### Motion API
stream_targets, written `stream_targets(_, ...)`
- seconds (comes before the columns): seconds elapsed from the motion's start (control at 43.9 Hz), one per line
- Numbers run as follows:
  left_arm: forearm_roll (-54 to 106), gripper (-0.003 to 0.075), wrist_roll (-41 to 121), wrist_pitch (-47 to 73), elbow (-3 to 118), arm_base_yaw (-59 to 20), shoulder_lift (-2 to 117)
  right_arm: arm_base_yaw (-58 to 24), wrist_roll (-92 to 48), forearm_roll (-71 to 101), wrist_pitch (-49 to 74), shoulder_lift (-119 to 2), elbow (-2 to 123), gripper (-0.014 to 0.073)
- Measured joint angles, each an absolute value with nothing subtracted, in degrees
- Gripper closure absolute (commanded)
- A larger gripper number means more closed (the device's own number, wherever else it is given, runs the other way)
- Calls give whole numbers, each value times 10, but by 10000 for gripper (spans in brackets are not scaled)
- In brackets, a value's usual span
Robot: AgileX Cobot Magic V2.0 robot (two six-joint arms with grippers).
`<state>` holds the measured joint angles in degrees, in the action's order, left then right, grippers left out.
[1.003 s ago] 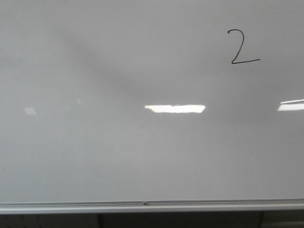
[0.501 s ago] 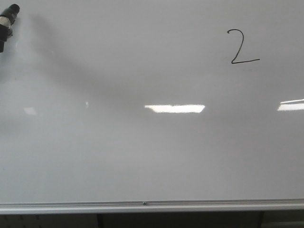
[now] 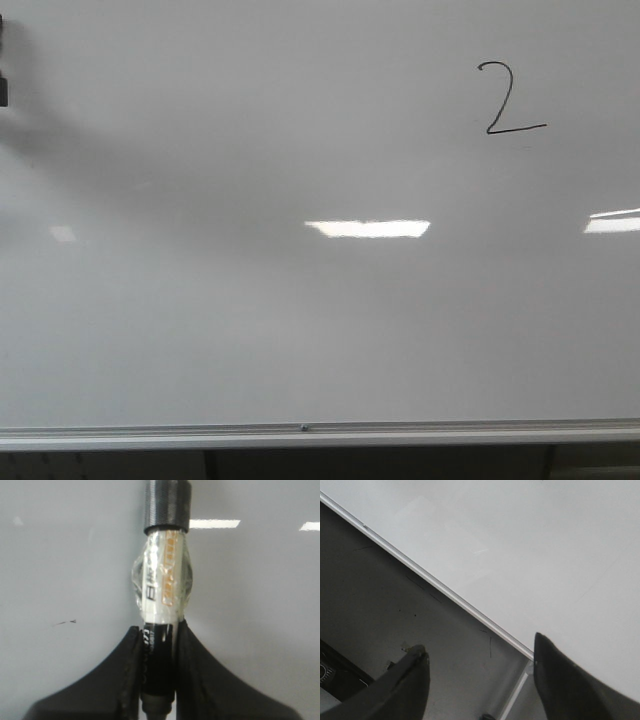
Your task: Write number 2 on whiteboard
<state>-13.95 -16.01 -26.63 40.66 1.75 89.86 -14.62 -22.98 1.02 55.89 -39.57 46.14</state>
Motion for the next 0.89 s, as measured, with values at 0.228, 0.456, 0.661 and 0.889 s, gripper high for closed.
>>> stream_targets(0.228, -138, 325, -158, -275, 407, 17, 907, -146, -230, 12, 559, -396, 461, 116)
stream_targets(0.456, -139, 295, -157, -234, 407, 17, 883, -146, -230, 15, 559, -396, 461, 116)
stream_targets(0.661, -184, 295, -143, -117, 409, 17, 774, -146, -230, 21, 559, -396, 461, 116)
stream_targets(0.889, -238, 297, -140, 170, 469, -8, 634, -146, -212, 21, 559, -396, 461, 116)
